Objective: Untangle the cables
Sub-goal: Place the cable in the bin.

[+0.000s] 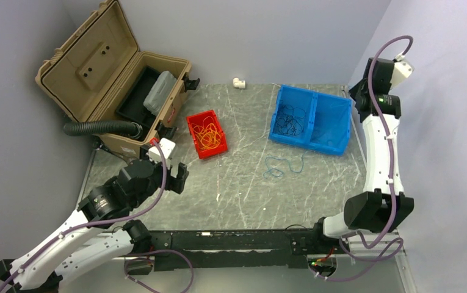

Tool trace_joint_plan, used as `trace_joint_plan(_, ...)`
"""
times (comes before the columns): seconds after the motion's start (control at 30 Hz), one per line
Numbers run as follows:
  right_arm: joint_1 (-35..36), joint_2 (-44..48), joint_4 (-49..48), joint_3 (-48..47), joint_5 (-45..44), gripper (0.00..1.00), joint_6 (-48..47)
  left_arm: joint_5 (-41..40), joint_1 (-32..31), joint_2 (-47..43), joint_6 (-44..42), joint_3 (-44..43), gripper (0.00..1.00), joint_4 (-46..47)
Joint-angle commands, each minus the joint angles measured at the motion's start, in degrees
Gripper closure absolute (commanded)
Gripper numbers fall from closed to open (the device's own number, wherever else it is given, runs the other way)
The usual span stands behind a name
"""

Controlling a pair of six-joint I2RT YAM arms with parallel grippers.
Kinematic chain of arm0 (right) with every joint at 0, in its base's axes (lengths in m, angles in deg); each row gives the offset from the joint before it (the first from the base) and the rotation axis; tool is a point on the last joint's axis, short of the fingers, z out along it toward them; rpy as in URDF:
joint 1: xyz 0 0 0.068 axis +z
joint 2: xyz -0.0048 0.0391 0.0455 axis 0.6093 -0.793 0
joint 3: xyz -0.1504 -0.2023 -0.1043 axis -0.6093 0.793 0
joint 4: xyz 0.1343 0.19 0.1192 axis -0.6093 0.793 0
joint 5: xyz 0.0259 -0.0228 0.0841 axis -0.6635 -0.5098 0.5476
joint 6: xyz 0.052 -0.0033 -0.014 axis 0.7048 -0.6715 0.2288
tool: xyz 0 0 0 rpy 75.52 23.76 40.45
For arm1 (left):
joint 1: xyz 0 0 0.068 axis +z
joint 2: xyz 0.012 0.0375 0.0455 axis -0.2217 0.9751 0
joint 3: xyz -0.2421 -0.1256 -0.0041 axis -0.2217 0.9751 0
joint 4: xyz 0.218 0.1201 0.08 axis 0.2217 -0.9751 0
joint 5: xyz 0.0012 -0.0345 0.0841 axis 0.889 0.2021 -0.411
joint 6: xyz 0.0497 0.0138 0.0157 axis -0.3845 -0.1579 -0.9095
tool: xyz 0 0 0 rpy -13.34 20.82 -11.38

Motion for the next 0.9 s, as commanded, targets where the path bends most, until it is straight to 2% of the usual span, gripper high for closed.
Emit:
trace_joint_plan(0.0,-0.6,-2.0,-5.4,5.2,1.8,1.0,2.5,0.6,0.0,0.6,-0.8,0.2,0.01,2.0)
trace_joint_plan(0.23,-1.1,-6.9,-9.1,11.9,0.9,1.0,4.4,0.9,0.0,0.6,-0.7,0.4,0.01,2.1)
trace_joint_plan(0.43,-1.7,-11.7,-10.6,13.4,0.5,1.0,4.6,1.2,0.0,0.8,-0.6,0.3,0.01,2.0)
trace_joint_plan(0.5,-1.9,-13.3,-10.2,13.0,1.2,0.89,4.4,1.2,0.0,0.8,-0.6,0.3,0.01,2.0)
trace_joint_plan(0.57,-2.1,-13.7,-9.4,12.0,2.3,0.55,3.8,1.1,0.0,0.7,-0.6,0.3,0.01,2.0)
trace_joint_plan(0.6,-2.0,-13.3,-9.4,12.0,2.6,0.42,3.6,1.0,0.0,0.7,-0.6,0.3,0.01,1.9)
trace_joint_plan(0.7,-2.1,-10.8,-10.7,13.1,3.0,0.32,2.7,1.0,0.0,0.5,-0.6,0.4,0.01,1.8)
trace_joint_plan(0.87,-2.0,-6.5,-8.8,14.3,5.6,0.28,1.7,1.2,0.0,0.3,-0.5,0.4,0.01,1.8)
